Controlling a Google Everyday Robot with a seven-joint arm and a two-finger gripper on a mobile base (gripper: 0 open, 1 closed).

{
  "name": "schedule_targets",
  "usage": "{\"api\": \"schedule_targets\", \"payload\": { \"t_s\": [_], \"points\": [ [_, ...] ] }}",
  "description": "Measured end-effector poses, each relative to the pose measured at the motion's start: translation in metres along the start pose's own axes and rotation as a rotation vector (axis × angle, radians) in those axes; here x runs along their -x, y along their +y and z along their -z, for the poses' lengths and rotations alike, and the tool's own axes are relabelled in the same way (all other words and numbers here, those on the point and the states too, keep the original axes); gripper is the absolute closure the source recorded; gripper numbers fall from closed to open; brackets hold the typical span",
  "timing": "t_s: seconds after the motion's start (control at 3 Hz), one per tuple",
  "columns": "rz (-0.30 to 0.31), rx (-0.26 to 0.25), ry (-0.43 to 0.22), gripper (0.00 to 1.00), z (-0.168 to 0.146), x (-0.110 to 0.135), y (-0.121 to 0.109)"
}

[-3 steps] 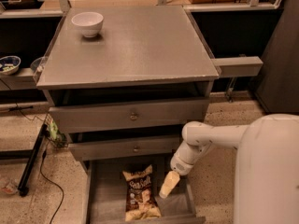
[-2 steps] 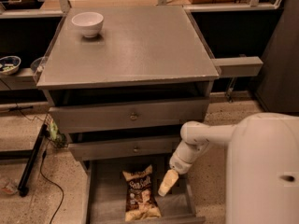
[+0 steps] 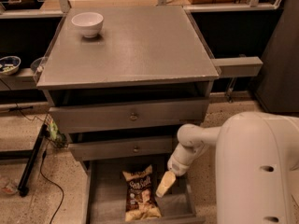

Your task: Pick brown chip bag from bottom drawer and place on counter

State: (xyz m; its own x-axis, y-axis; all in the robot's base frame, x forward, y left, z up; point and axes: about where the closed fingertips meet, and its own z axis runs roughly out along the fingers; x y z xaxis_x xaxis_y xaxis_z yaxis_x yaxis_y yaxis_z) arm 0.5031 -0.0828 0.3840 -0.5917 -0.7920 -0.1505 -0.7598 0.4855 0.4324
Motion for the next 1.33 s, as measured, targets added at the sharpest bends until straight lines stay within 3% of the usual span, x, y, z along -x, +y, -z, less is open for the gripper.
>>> {"api": "schedule_targets", "payload": {
  "t_s": [0.33,0.67,1.0,1.33],
  "points": [
    [-0.016,0.018,0.005,0.0,-0.023,-0.001,0.002],
    [0.022,-0.011,-0.054,0.0,-0.058,-0.012,0.036],
    [0.022,-0.011,-0.054,0.0,-0.06,-0.013,0.036],
    [-0.018,-0.008,-0.076,0.0,-0.066,-0.013,0.033]
  ]
}}
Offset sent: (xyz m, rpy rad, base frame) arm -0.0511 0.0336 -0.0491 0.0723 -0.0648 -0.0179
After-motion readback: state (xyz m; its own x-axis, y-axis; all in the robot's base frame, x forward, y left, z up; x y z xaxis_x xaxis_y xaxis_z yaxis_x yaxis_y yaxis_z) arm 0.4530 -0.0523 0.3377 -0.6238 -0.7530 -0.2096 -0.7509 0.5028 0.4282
